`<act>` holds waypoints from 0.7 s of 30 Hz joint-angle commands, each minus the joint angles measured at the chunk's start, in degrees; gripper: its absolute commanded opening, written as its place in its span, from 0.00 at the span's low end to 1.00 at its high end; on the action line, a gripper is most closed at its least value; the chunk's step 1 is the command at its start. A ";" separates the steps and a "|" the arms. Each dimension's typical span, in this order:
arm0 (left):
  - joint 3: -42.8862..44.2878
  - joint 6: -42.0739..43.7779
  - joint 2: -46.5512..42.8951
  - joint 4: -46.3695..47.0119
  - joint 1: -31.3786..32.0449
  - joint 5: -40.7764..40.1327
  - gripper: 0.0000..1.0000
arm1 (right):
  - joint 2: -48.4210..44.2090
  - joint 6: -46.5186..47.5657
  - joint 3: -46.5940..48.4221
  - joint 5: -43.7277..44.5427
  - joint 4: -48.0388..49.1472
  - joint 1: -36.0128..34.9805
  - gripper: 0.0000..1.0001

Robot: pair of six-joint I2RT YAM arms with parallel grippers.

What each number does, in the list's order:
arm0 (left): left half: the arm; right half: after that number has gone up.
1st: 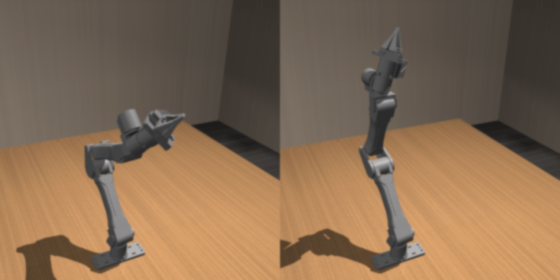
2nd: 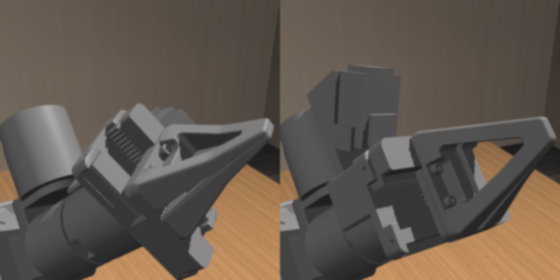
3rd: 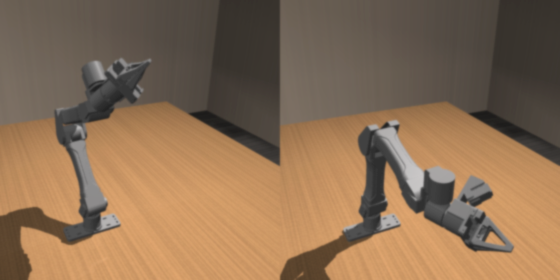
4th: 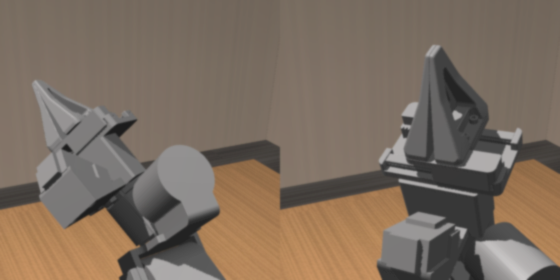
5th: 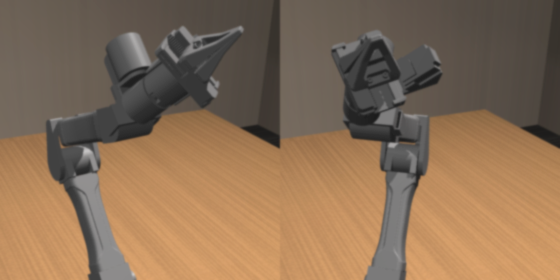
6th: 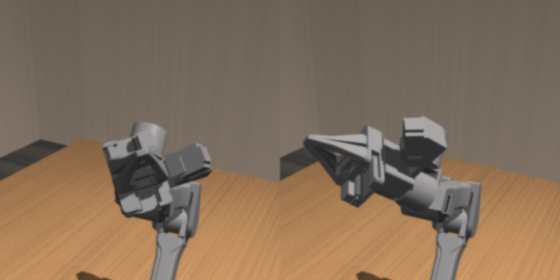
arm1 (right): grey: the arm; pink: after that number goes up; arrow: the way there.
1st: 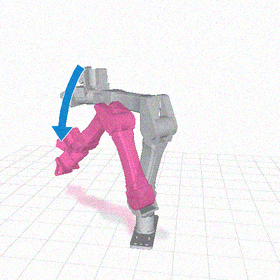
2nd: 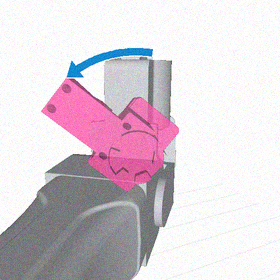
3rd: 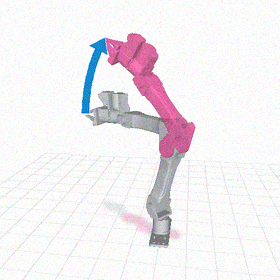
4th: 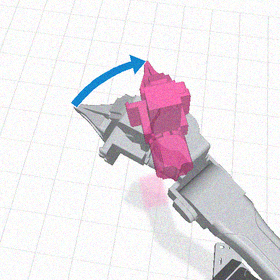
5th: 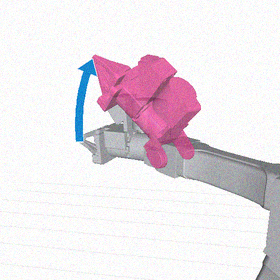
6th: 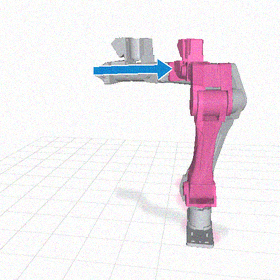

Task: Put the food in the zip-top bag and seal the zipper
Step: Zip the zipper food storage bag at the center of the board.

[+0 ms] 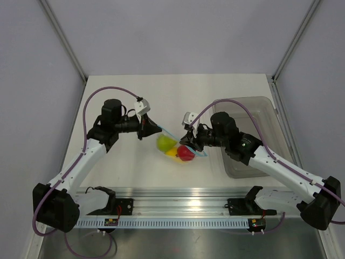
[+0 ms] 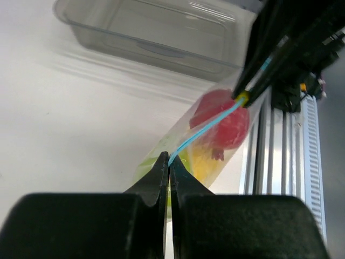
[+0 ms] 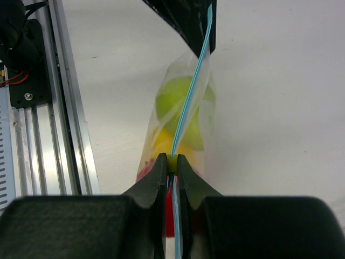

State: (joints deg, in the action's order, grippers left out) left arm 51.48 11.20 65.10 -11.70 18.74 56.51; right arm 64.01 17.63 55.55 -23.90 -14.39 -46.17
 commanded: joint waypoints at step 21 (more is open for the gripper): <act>-4.90 -19.29 -4.28 22.34 -6.00 -29.62 0.00 | -11.62 -9.28 -10.99 6.59 -2.75 -0.23 0.00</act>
State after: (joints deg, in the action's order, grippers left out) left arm 46.17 -7.64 61.30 3.44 14.57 34.17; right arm 54.70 10.17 46.11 -17.43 -14.00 -46.15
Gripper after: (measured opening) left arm 0.005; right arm 0.132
